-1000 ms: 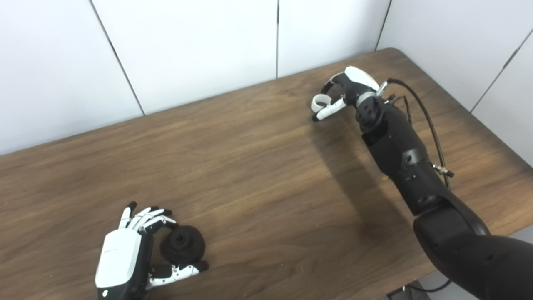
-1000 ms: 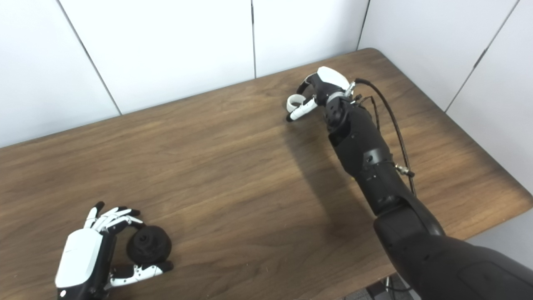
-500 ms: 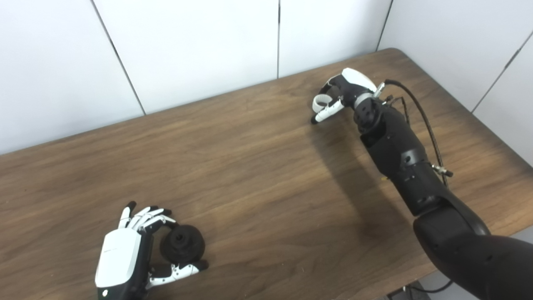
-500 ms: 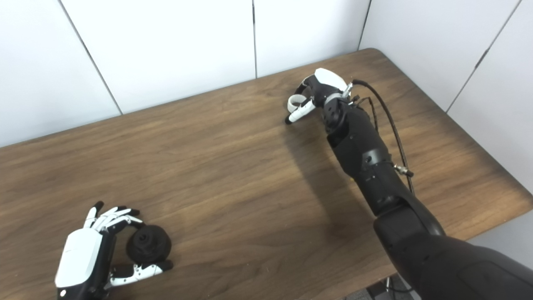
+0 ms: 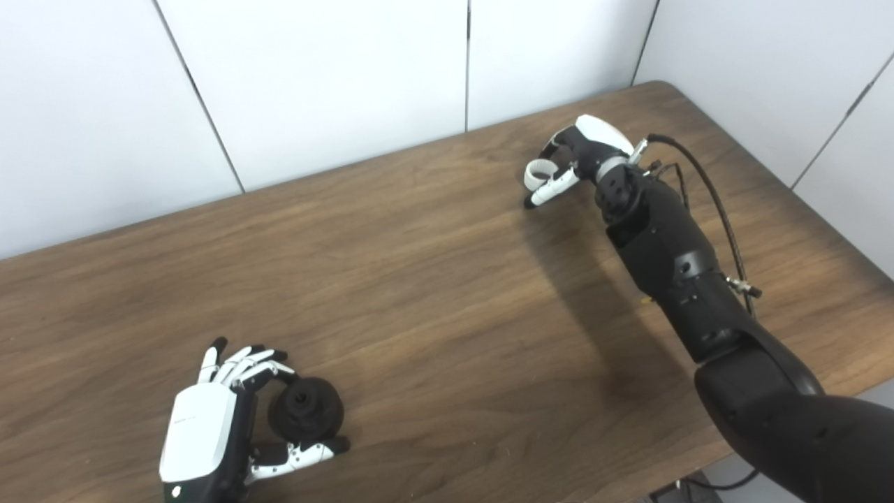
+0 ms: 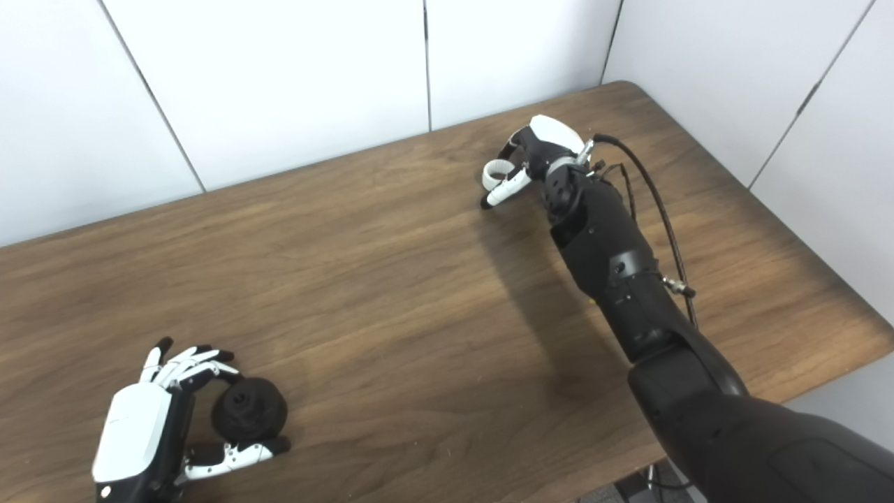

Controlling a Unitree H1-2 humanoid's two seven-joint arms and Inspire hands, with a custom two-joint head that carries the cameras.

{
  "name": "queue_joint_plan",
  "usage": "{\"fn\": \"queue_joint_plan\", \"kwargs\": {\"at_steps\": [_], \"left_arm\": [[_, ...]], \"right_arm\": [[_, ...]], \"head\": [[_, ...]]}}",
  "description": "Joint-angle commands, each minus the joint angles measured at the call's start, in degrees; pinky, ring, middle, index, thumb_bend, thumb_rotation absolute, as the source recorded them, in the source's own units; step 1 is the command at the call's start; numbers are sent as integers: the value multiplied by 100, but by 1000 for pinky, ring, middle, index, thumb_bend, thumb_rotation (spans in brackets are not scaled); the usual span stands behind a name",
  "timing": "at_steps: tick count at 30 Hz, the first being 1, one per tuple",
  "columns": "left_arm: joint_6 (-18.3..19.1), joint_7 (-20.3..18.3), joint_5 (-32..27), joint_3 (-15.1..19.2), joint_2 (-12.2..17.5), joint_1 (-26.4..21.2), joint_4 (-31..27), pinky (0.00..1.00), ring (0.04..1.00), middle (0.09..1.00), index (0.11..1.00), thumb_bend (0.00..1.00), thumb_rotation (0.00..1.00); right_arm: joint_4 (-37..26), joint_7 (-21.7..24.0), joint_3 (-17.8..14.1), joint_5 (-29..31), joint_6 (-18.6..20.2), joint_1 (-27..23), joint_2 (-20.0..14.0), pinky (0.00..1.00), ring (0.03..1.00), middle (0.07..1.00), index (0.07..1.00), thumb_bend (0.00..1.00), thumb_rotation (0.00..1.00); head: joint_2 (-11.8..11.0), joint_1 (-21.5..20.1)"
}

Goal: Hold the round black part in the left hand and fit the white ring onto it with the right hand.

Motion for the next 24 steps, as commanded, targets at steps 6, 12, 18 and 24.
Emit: {"fn": "queue_joint_plan", "kwargs": {"at_steps": [6, 12, 18, 24], "left_arm": [[56, -41, 51, 10, 39, 67, -65, 1000, 845, 757, 484, 523, 50], [69, -51, 81, 1, 36, 69, -90, 1000, 844, 755, 484, 523, 50], [77, -70, 65, 5, 30, 68, -112, 998, 844, 756, 484, 524, 50], [101, -93, 57, 11, 26, 55, -145, 1000, 843, 755, 484, 523, 50]], "right_arm": [[-123, -98, -38, -65, -28, -189, -219, 1000, 1000, 915, 634, 801, 219], [-109, -54, -52, -96, -28, -196, -189, 1000, 1000, 911, 626, 803, 212], [-84, -57, -3, -121, -28, -184, -196, 1000, 1000, 904, 617, 803, 214], [-67, -120, 50, -133, -28, -153, -217, 1000, 1000, 878, 617, 805, 222]], "head": [[23, -36], [29, -21], [32, -19], [27, -33]]}}
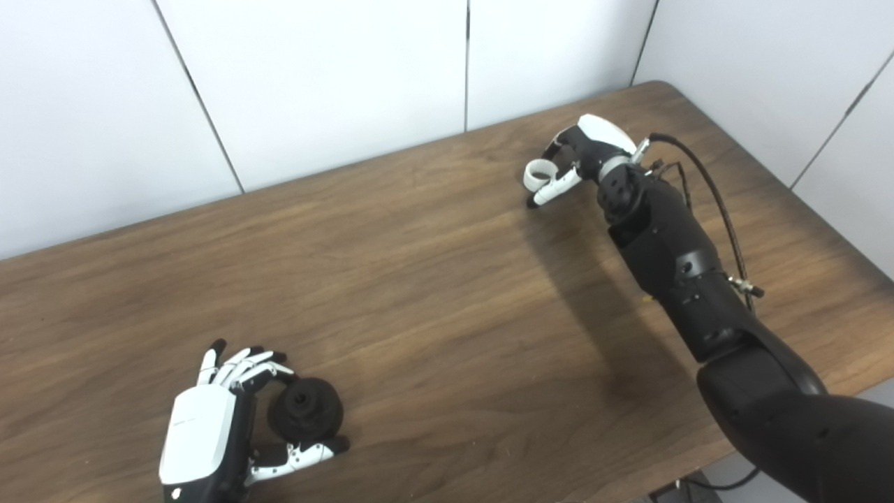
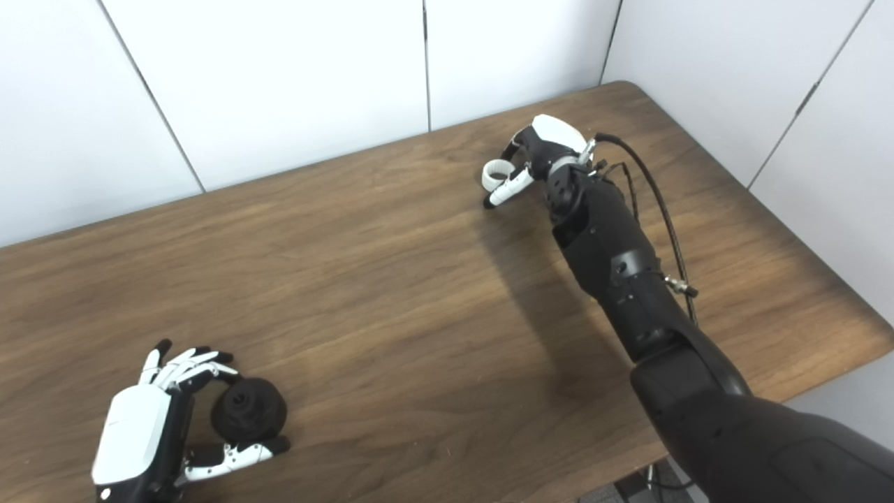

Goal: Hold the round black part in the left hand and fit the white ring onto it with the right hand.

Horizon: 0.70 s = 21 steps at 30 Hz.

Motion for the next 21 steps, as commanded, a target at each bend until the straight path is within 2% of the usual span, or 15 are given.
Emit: {"fn": "queue_joint_plan", "kwargs": {"at_steps": [1, 4, 5, 6, 8, 12, 21], "left_arm": [[62, -67, 70, 7, 39, 14, -102, 1000, 842, 754, 484, 523, 50], [64, -60, 80, -1, 39, -2, -71, 999, 841, 754, 484, 523, 49], [61, -52, 79, -4, 35, -9, -54, 999, 841, 754, 484, 523, 50], [57, -42, 78, -7, 30, -14, -42, 998, 842, 754, 484, 523, 50], [38, -3, 79, -14, 14, -17, -21, 997, 842, 753, 484, 523, 49], [-6, 28, 64, -27, 7, -23, -3, 996, 839, 753, 484, 523, 49], [5, 27, 79, -40, -24, -51, 7, 999, 841, 754, 484, 524, 50]], "right_arm": [[-58, -145, 1, -53, -29, -155, -176, 1000, 1000, 878, 614, 806, 220], [-26, -224, 19, 7, -31, -141, -188, 1000, 1000, 864, 594, 806, 214], [-28, -280, 7, 62, -34, -128, -184, 1000, 1000, 859, 544, 669, 182], [-35, -333, -4, 125, -38, -112, -181, 1000, 997, 844, 511, 584, 159], [-47, -382, 14, 203, -40, -87, -199, 1000, 984, 830, 493, 539, 141], [-71, -376, 76, 264, -34, -45, -246, 1000, 950, 798, 486, 522, 129], [-96, -408, 204, 374, -32, 63, -388, 1000, 948, 804, 488, 523, 132]], "head": [[0, -7], [-15, -2], [-27, 2], [-31, 4], [-42, 14], [-43, 17], [-70, 15]]}}
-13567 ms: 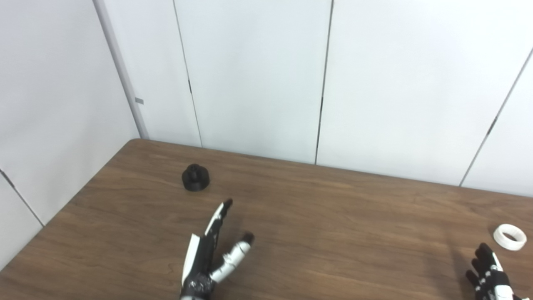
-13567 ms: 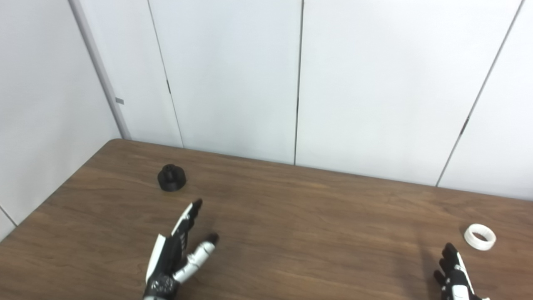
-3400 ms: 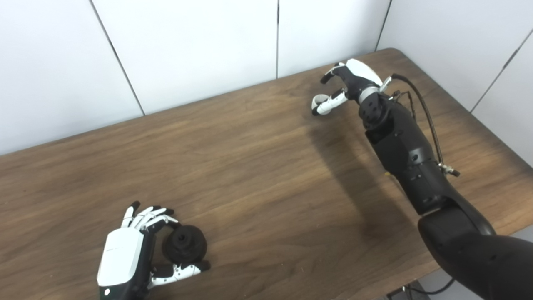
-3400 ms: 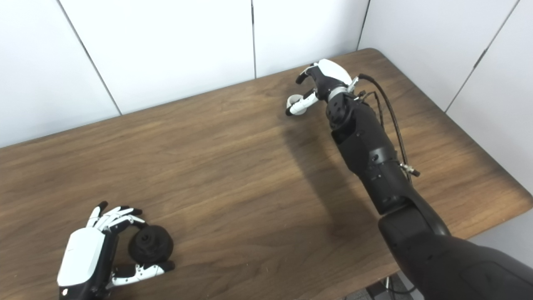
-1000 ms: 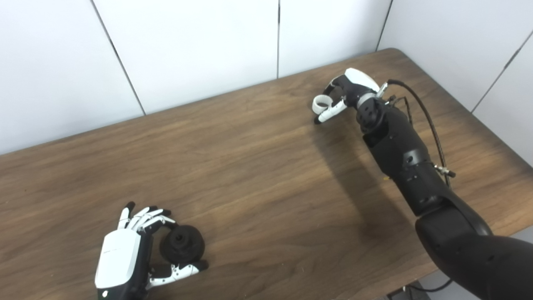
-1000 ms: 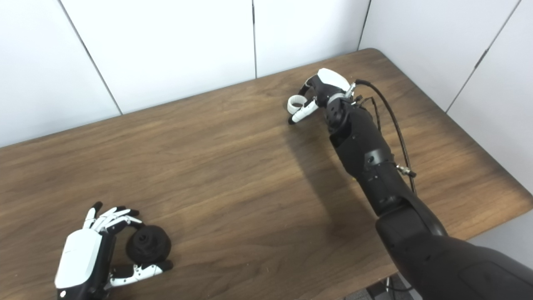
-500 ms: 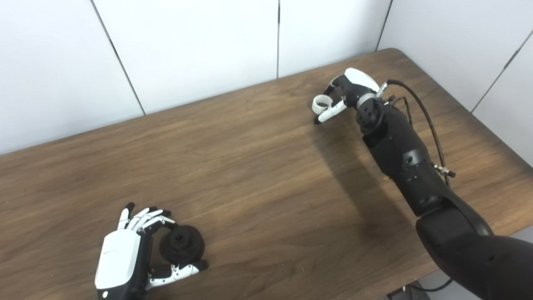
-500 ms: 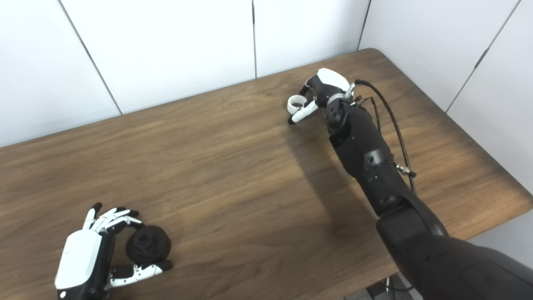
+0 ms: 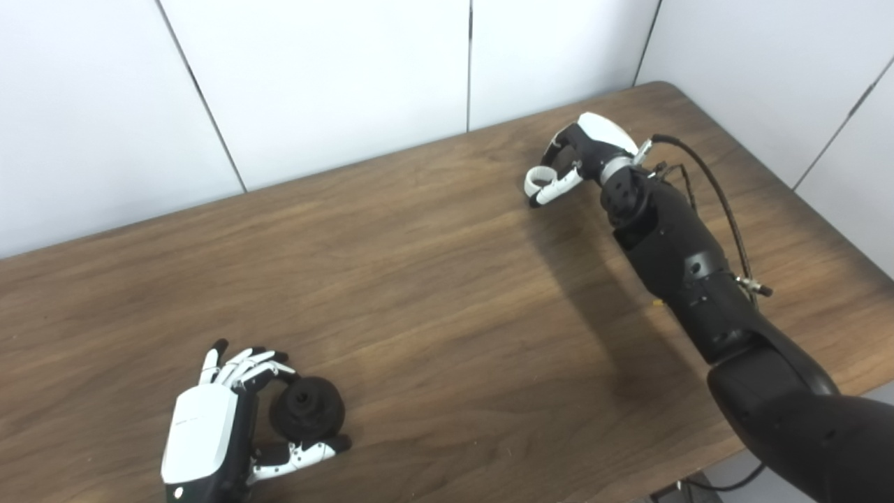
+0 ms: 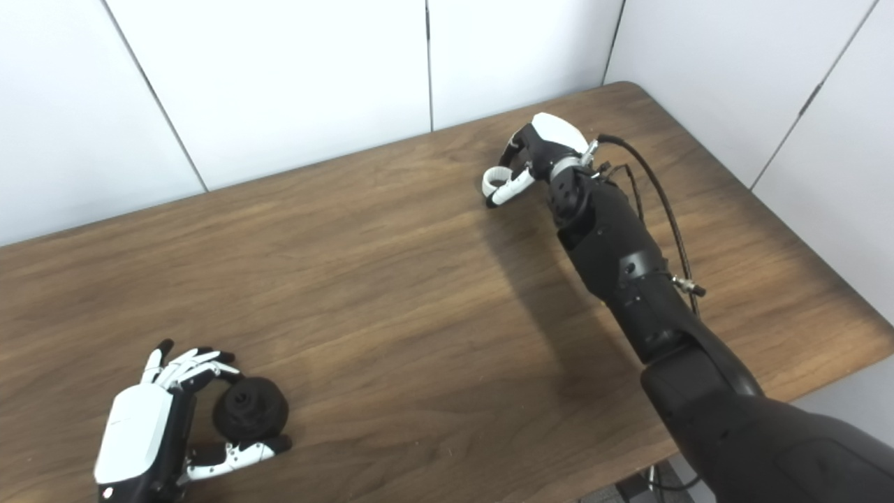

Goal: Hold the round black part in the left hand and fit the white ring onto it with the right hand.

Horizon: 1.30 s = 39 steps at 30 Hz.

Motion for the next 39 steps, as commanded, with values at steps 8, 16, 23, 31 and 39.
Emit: {"fn": "queue_joint_plan", "kwargs": {"at_steps": [8, 16, 23, 31, 39], "left_arm": [[83, -17, 129, -37, -40, -66, -5, 1000, 846, 758, 484, 524, 50], [171, 1, 228, -125, -111, -72, 24, 1000, 846, 754, 484, 523, 50], [184, 39, 312, -199, -166, -94, 75, 1000, 851, 755, 484, 524, 51], [289, 30, 399, -281, -281, -76, 59, 1000, 854, 762, 484, 524, 51], [427, 35, 556, -423, -403, -110, 87, 1000, 866, 767, 485, 524, 53]], "right_arm": [[-372, -58, 120, 137, -2, 77, -355, 1000, 962, 817, 487, 522, 133], [-1262, 127, 294, 378, -175, 258, -484, 1000, 997, 835, 487, 519, 133], [-2036, 245, 516, 355, -250, 371, -465, 1000, 985, 821, 487, 520, 131], [-2883, 561, 736, 349, -257, 546, -404, 990, 981, 815, 486, 521, 131], [-3703, 1026, 1091, 339, -202, 688, -229, 962, 963, 805, 486, 522, 130]], "head": [[7, 215], [2, 557], [10, 854], [48, 1222], [107, 1749]]}}
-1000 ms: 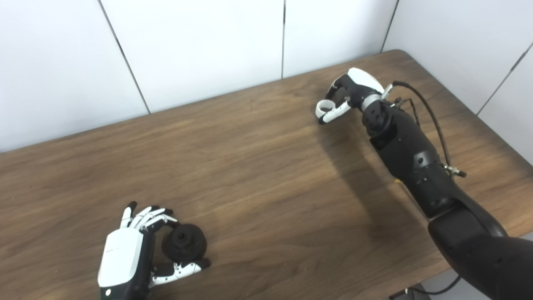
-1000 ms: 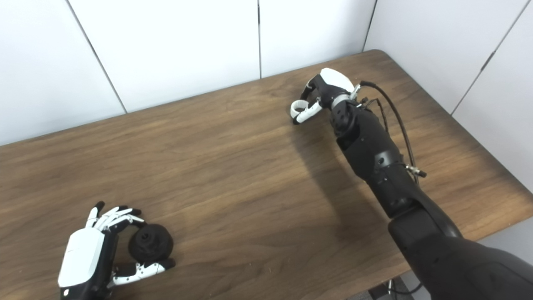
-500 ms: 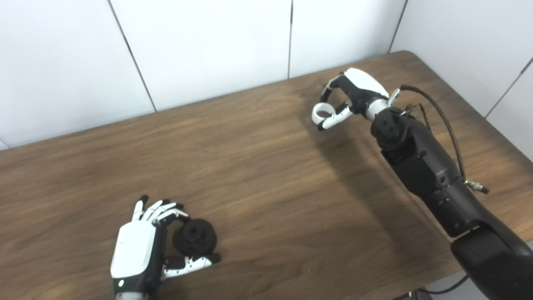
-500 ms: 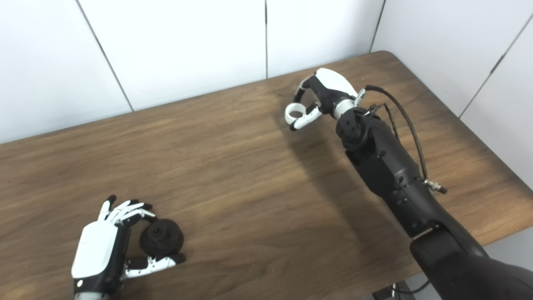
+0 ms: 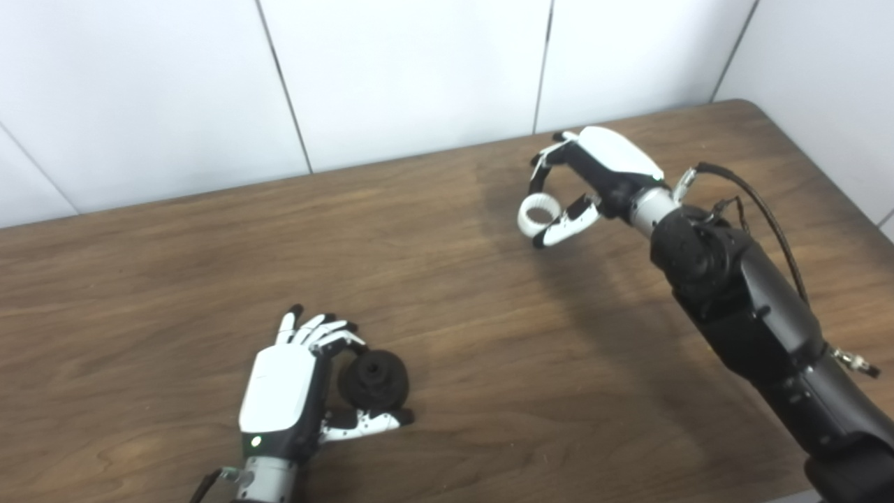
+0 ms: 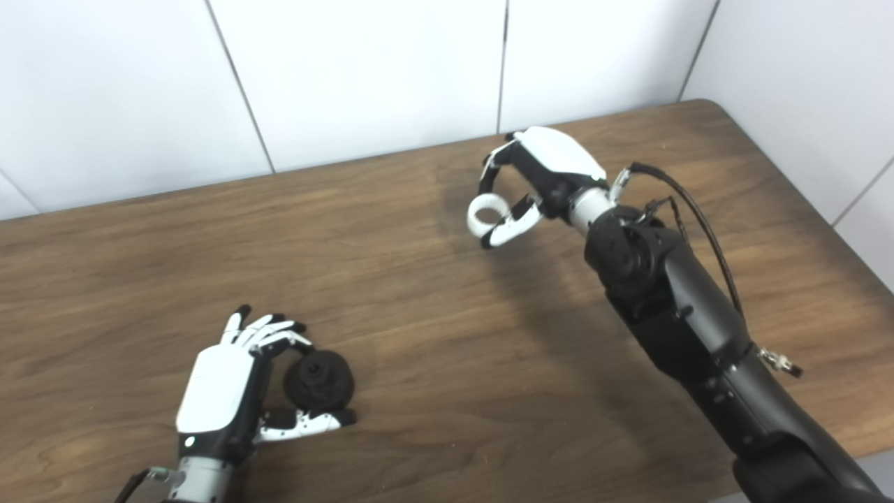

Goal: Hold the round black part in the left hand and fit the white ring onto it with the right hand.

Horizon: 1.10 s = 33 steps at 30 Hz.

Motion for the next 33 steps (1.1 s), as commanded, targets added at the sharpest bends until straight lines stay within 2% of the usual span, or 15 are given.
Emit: {"fn": "queue_joint_plan", "kwargs": {"at_steps": [1, 7, 13, 16, 25, 33], "left_arm": [[73, 10, 174, -80, -30, -9, 65, 1000, 866, 767, 485, 524, 53], [197, 48, 288, -183, -144, -25, 115, 1000, 873, 771, 484, 524, 54], [297, 89, 442, -291, -208, -59, 119, 1000, 872, 770, 484, 525, 56], [330, 74, 459, -334, -233, -70, 108, 1000, 869, 771, 484, 525, 56], [420, 107, 541, -447, -294, -110, 156, 1000, 866, 772, 484, 525, 57], [509, 62, 571, -498, -329, -121, 147, 1000, 868, 771, 484, 525, 58]], "right_arm": [[-289, 2, -24, 11, -78, -78, 40, 967, 963, 803, 485, 522, 129], [-710, 331, 237, -57, -62, 84, 260, 947, 960, 818, 485, 523, 131], [-1060, 606, 544, -78, -196, 219, 391, 978, 965, 818, 484, 522, 131], [-1169, 648, 610, -27, -305, 291, 469, 981, 964, 814, 484, 522, 130], [-1527, 907, 845, -46, -264, 466, 810, 1000, 986, 831, 485, 522, 131], [-1573, 913, 929, -83, -230, 510, 1077, 1000, 991, 829, 485, 521, 129]], "head": [[9, 96], [6, 319], [28, 460], [41, 534], [55, 712], [71, 767]]}}
